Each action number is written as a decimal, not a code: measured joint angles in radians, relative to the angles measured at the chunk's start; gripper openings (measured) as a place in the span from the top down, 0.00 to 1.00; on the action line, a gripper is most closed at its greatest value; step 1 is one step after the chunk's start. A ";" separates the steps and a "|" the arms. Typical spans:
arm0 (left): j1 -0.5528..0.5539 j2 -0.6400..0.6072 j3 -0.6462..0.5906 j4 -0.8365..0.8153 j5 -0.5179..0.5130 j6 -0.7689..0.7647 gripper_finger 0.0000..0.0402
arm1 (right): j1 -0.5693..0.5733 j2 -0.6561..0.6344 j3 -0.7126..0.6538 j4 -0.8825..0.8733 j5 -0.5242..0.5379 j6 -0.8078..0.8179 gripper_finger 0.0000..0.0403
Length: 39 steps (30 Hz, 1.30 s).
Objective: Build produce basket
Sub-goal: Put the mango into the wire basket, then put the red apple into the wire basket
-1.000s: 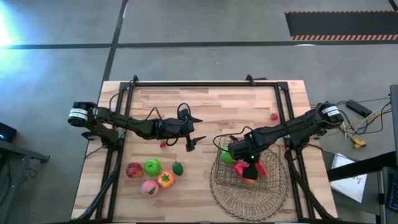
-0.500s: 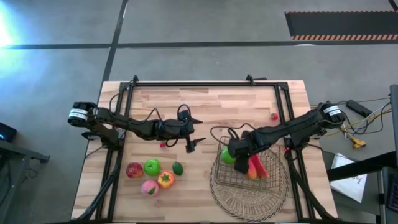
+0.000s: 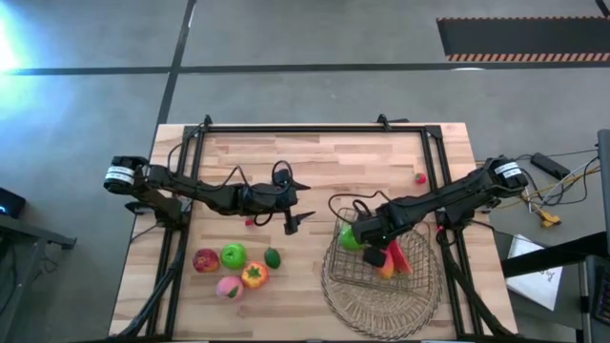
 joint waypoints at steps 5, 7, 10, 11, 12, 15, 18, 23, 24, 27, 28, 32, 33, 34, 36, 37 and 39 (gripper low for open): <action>0.000 0.000 0.000 -0.017 -0.004 0.000 0.15 | 0.017 -0.004 0.000 -0.004 -0.081 -0.030 0.97; 0.000 0.000 0.000 -0.017 -0.005 0.000 0.15 | 0.023 -0.010 0.000 -0.003 -0.104 -0.051 0.97; 0.000 0.000 0.000 -0.016 -0.010 0.000 0.15 | 0.029 -0.025 -0.001 -0.002 -0.115 -0.074 0.97; 0.000 0.000 0.000 -0.016 -0.010 0.000 0.15 | 0.029 -0.032 0.000 -0.002 -0.116 -0.081 0.97; 0.000 0.000 0.000 -0.016 -0.011 0.000 0.15 | 0.030 -0.041 0.003 -0.003 -0.116 -0.095 0.97; 0.000 0.000 0.000 -0.016 -0.013 0.000 0.15 | 0.035 -0.074 0.023 -0.001 -0.072 -0.104 0.97; -0.001 0.000 0.000 -0.016 -0.038 0.000 0.15 | 0.051 -0.111 0.039 0.004 0.084 -0.106 0.97; -0.020 -0.007 0.000 -0.065 -0.200 -0.017 0.15 | 0.138 -0.185 0.018 0.057 0.471 -0.074 0.97; -0.023 -0.015 0.000 -0.099 -0.233 -0.033 0.15 | 0.160 -0.195 0.006 0.078 0.543 -0.056 0.97; -0.026 -0.051 0.000 -0.256 -0.287 -0.132 0.15 | 0.219 -0.210 -0.046 0.183 0.752 -0.012 0.97; -0.025 -0.067 0.000 -0.321 -0.301 -0.178 0.15 | 0.235 -0.211 -0.064 0.220 0.823 0.005 0.97; -0.024 -0.138 -0.001 -0.602 -0.353 -0.384 0.15 | 0.265 -0.189 -0.130 0.409 1.008 -0.059 0.97; -0.024 -0.161 -0.001 -0.675 -0.355 -0.438 0.15 | 0.264 -0.179 -0.141 0.459 1.013 -0.110 0.97; -0.025 -0.183 0.000 -0.743 -0.355 -0.495 0.15 | 0.256 -0.170 -0.148 0.512 1.013 -0.169 0.97; -0.030 -0.234 0.004 -0.891 -0.338 -0.599 0.15 | 0.240 -0.153 -0.152 0.615 1.015 -0.300 0.97; -0.037 -0.257 0.004 -0.941 -0.306 -0.640 0.15 | 0.233 -0.148 -0.153 0.667 1.017 -0.367 0.97; -0.051 -0.308 0.004 -1.007 -0.199 -0.701 0.15 | 0.221 -0.140 -0.156 0.754 1.019 -0.498 0.97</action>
